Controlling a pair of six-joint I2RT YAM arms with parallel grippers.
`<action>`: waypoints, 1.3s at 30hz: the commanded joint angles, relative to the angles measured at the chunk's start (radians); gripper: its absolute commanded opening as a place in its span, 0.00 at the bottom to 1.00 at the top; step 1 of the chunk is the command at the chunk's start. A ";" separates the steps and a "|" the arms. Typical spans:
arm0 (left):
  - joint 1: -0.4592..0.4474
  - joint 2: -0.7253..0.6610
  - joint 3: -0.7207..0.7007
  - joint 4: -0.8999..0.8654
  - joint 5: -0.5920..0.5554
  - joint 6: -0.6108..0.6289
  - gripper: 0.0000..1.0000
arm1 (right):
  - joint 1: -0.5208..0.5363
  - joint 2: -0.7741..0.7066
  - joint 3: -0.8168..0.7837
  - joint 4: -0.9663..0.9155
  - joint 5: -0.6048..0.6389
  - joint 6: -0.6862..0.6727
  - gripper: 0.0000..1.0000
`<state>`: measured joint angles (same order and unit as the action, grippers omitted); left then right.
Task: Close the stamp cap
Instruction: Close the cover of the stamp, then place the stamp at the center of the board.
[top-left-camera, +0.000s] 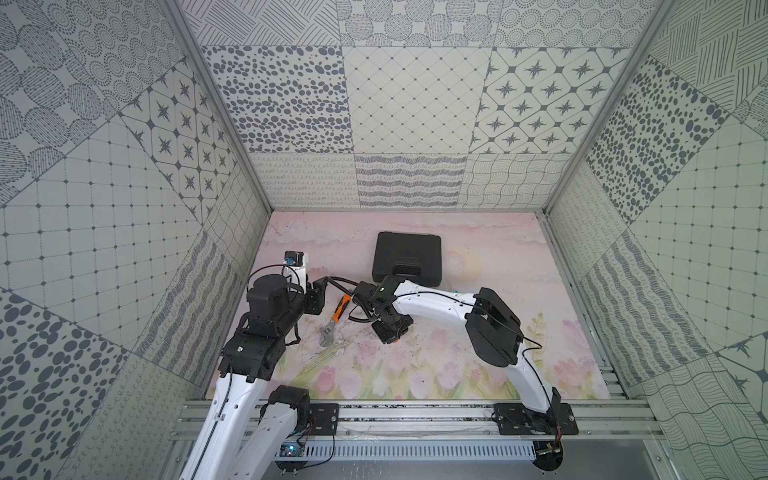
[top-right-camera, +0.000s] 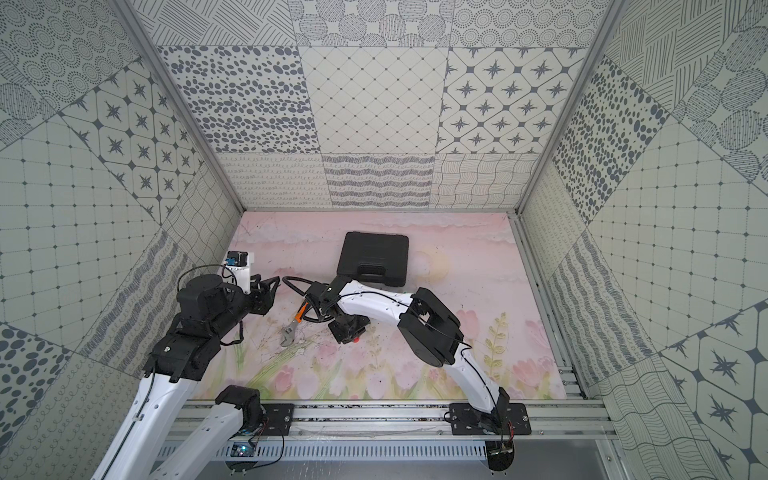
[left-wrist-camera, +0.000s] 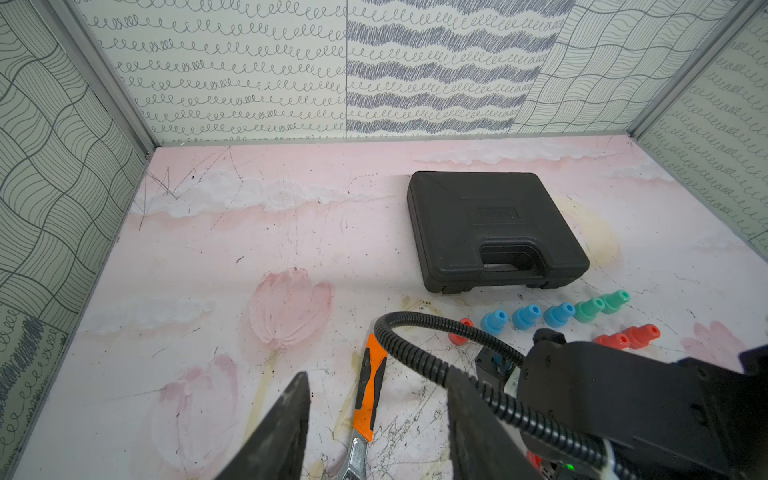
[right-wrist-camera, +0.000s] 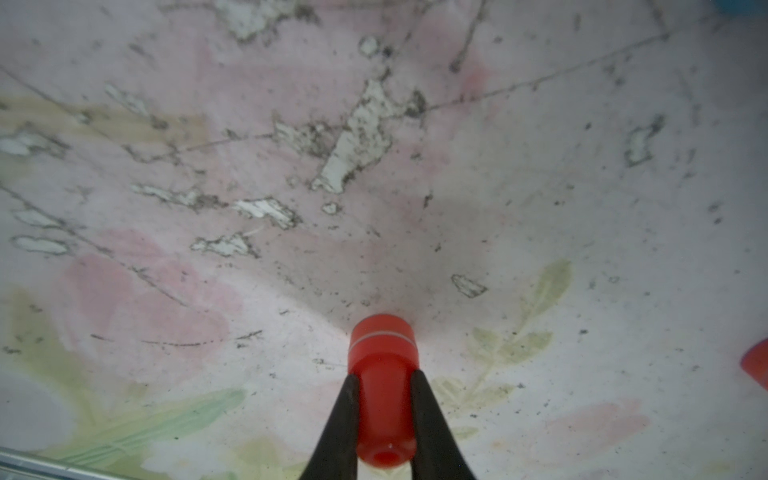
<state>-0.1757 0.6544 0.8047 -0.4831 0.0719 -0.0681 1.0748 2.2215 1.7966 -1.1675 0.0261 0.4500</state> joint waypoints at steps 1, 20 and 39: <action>0.003 0.002 0.003 0.003 0.000 0.022 0.53 | -0.014 0.051 -0.105 0.098 -0.055 0.034 0.00; 0.003 0.012 0.003 0.002 -0.002 0.022 0.53 | -0.336 -0.142 -0.139 0.060 0.014 -0.059 0.07; 0.003 0.019 0.004 0.002 -0.004 0.022 0.53 | -0.348 -0.182 -0.120 0.039 0.030 -0.062 0.37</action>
<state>-0.1757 0.6708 0.8047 -0.4839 0.0715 -0.0681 0.7277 2.1029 1.6436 -1.1114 0.0345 0.3885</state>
